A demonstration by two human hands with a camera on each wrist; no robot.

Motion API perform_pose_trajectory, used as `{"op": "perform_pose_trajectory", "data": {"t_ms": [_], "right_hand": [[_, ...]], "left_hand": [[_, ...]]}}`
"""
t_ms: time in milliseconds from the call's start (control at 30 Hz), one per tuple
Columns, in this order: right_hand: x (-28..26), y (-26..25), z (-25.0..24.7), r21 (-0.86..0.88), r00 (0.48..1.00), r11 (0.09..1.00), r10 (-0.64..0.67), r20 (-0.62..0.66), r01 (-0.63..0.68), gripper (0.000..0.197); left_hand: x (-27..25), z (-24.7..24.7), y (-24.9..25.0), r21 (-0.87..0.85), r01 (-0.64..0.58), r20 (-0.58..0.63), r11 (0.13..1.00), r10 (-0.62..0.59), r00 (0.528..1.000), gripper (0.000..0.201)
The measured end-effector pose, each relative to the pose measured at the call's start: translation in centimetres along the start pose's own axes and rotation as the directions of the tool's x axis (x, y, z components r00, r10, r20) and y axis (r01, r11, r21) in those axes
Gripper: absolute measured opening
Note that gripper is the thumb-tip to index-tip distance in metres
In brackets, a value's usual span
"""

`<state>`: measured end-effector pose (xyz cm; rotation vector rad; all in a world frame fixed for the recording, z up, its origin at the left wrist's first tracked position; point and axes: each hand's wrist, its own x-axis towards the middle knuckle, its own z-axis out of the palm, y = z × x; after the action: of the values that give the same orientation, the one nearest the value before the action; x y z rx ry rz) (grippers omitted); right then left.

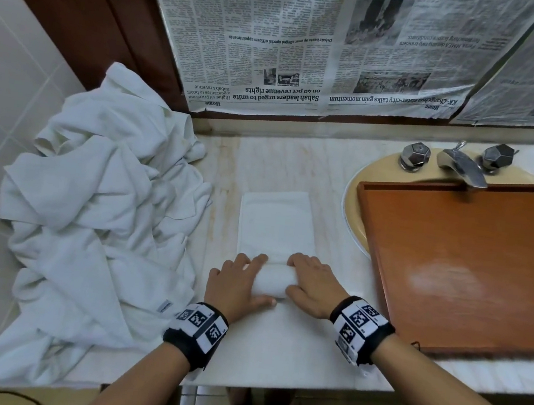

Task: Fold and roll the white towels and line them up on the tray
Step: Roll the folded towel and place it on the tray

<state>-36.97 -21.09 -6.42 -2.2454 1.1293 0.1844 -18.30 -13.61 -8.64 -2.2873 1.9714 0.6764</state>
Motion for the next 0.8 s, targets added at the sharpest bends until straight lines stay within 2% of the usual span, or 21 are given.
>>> {"op": "perform_pose_trajectory", "data": {"t_ms": [67, 100, 200, 267, 433, 533, 633, 733, 800], "right_hand": [[-0.3, -0.1, -0.6, 0.099, 0.998, 0.995, 0.024, 0.051, -0.029, 0.042], [-0.5, -0.1, -0.7, 0.077, 0.998, 0.997, 0.027, 0.056, -0.031, 0.042], [-0.9, -0.2, 0.4, -0.205, 0.999, 0.978, -0.037, -0.036, 0.029, 0.043], [-1.1, -0.4, 1.5, -0.28, 0.999, 0.959, -0.045, -0.029, 0.035, 0.045], [-0.5, -0.4, 1.4, -0.248, 0.999, 0.969, -0.019, -0.026, 0.012, 0.065], [0.3, -0.1, 0.5, -0.154, 1.0, 0.988, -0.007, -0.021, 0.004, 0.053], [1.1, 0.3, -0.1, -0.093, 0.999, 0.995, 0.028, 0.035, -0.025, 0.04], [1.7, 0.0, -0.7, -0.058, 0.992, 0.995, 0.084, 0.089, -0.079, 0.044], [1.7, -0.3, -0.7, -0.066, 0.99, 0.993, 0.105, 0.092, -0.099, 0.044]], "left_hand": [[0.4, -0.1, 0.3, 0.023, 0.029, 0.02, 0.999, -0.029, 0.999, 0.088], [0.6, -0.2, 0.5, 0.033, 0.032, 0.022, 0.999, -0.033, 0.999, 0.084], [0.9, 0.0, 0.8, 0.033, 0.042, 0.004, 0.999, -0.042, 0.999, 0.075], [0.8, 0.3, 0.8, 0.034, 0.057, -0.017, 0.998, -0.057, 0.998, 0.073], [0.4, 0.8, 1.2, -0.045, 0.156, 0.019, 0.987, -0.155, 0.988, 0.085], [0.4, 0.2, 1.4, -0.061, 0.221, 0.085, 0.973, -0.215, 0.973, 0.093], [0.4, -0.6, 0.9, -0.091, 0.164, 0.13, 0.982, -0.152, 0.98, 0.101], [0.2, -0.4, 0.2, -0.196, 0.046, 0.09, 0.98, -0.029, 0.996, 0.084], [0.0, -0.1, -0.3, -0.236, 0.013, 0.071, 0.972, 0.003, 0.997, 0.075]]}}
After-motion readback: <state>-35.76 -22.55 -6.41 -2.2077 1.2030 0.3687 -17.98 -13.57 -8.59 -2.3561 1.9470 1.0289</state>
